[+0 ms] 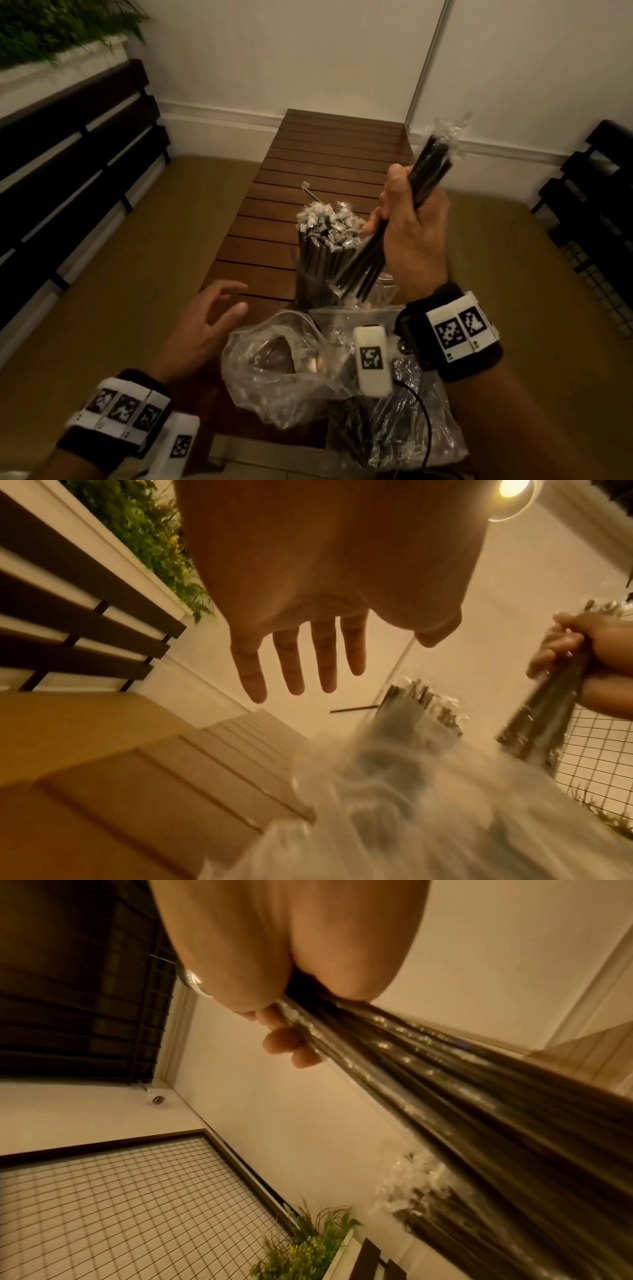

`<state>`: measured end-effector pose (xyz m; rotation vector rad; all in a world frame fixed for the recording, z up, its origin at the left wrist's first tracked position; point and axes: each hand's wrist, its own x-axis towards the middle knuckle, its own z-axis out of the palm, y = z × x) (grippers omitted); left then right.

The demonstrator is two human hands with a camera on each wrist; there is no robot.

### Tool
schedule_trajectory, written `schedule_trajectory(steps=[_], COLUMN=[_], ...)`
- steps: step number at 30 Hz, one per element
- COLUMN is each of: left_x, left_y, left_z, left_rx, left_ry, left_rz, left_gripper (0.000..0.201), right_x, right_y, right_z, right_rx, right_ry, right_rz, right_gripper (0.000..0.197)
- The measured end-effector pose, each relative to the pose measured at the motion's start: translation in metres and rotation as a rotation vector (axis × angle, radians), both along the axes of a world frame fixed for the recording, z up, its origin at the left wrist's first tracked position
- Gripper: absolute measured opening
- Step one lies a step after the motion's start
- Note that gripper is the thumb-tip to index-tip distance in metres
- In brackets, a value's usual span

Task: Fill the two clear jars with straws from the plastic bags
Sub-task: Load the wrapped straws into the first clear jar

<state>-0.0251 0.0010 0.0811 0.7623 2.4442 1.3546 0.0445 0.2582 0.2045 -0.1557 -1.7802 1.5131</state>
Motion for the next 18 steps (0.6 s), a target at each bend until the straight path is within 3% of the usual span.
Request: schedule_trajectory(steps=[3,10,18], left_x=[-0.030,-0.094,-0.125], left_y=[-0.002,0.039,0.110], left_z=[0.024,0.060,0.055], left_rx=[-0.050,-0.370,-0.648], left_ry=[0.070,0.185,0.071], left_rz=[0.016,-0.216,-0.503], left_gripper=[0.022,0.017,0.086], right_x=[-0.002,-0.023,-0.044], right_y=[0.008,0.011,0.006], right_z=[-0.007,-0.025,-0.024], right_rx=[-0.073,-0.207,-0.298], right_ry=[-0.001,0.035,0.090], right_rz=[-0.045,-0.038,-0.077], right_gripper=[0.028,0.044,0.041])
